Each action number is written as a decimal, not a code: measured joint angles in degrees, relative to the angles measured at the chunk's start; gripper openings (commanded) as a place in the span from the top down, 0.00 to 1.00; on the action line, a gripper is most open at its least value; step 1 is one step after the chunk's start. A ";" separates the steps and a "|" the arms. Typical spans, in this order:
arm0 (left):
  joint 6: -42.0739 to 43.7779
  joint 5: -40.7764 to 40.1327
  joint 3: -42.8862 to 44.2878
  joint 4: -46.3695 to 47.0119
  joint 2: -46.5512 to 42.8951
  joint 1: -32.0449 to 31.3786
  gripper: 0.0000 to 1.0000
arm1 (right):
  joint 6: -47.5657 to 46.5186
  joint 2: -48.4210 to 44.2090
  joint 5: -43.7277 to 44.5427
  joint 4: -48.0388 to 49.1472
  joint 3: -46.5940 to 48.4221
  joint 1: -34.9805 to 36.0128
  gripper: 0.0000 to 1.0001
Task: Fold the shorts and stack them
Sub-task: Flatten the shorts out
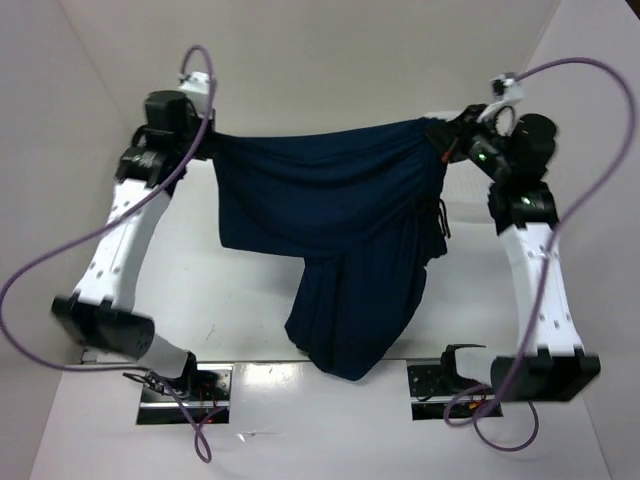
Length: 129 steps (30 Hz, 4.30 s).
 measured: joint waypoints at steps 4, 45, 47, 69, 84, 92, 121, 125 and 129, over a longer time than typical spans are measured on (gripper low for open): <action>0.00 2.75 -0.87 0.70 14.03 2.32 1.00 | 0.66 11.30 1.60 0.66 -5.68 -0.11 1.00; 0.20 8.59 -27.52 -1.66 17.88 -32.00 0.40 | -24.52 23.50 35.01 -4.39 -8.83 13.81 0.23; 0.13 7.34 -28.13 -0.79 19.54 -32.02 0.40 | -25.33 20.83 35.30 -3.91 -15.56 13.79 0.24; 0.04 10.67 -25.70 0.42 25.31 -35.19 0.41 | -30.34 27.67 38.16 -1.27 -30.29 12.92 0.26; -0.02 12.70 -24.33 0.76 28.28 -35.65 0.51 | -32.20 27.26 37.73 1.75 -34.05 12.92 0.26; -0.02 11.41 -24.33 2.16 29.16 -35.67 0.73 | -32.79 26.91 37.51 2.40 -34.62 12.92 0.26; -0.02 1.95 -24.92 5.92 29.22 -39.76 0.59 | -34.25 22.27 36.35 2.91 -38.27 12.92 0.25; 0.00 -1.07 -25.29 7.37 29.22 -39.76 0.57 | -34.82 21.07 36.09 2.75 -39.63 12.92 0.25; 0.00 -2.91 -25.38 7.85 29.22 -39.76 0.54 | -35.54 20.46 35.82 2.58 -40.48 12.92 0.25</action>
